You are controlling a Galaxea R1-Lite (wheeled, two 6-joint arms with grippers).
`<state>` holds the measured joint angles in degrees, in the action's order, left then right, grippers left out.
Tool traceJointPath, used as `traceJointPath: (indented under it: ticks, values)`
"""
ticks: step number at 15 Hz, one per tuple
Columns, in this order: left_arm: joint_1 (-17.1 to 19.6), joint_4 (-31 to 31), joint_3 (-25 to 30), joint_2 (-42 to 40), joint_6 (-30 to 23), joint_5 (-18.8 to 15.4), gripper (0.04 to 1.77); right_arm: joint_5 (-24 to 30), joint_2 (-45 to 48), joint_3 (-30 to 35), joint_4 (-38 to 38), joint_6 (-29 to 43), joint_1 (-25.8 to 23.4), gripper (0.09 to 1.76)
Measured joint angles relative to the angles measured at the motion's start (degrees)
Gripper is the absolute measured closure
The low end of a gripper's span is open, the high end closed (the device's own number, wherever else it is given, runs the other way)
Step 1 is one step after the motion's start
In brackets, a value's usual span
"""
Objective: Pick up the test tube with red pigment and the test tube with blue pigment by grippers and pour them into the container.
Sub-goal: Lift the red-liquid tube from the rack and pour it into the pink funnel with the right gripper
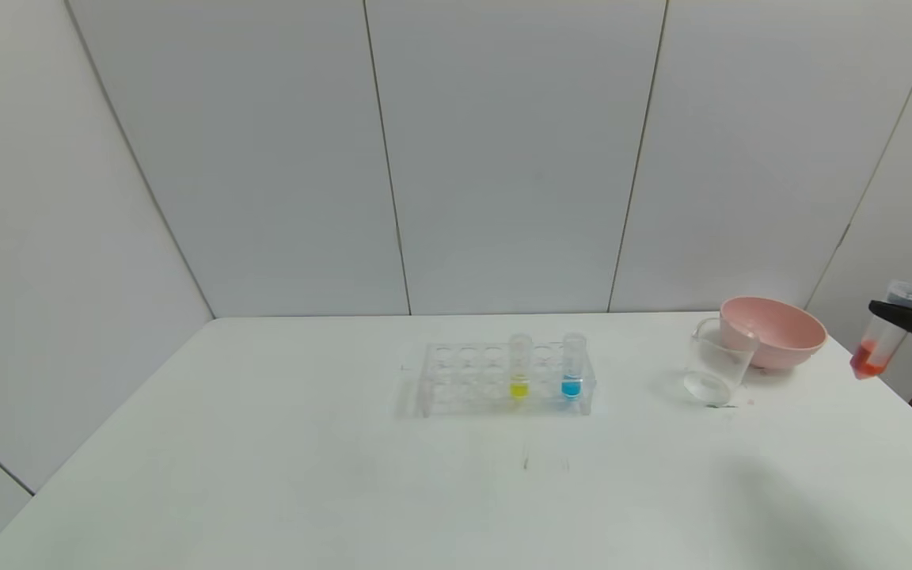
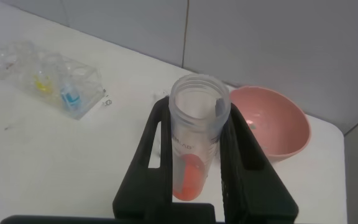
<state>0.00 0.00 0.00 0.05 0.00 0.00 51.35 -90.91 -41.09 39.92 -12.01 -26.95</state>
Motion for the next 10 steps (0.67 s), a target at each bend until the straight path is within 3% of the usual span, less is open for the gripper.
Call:
traceJointPath:
  ticks: [5, 10]
  values:
    - [0.0, 0.0, 0.0, 0.0, 0.0, 0.0, 0.05, -0.1, -10.4, -11.4, -3.7, -2.9, 3.1, 1.35]
    - [0.0, 0.0, 0.0, 0.0, 0.0, 0.0, 0.05, -5.6, -15.7, -25.1, -19.8, -7.7, 7.3, 1.35]
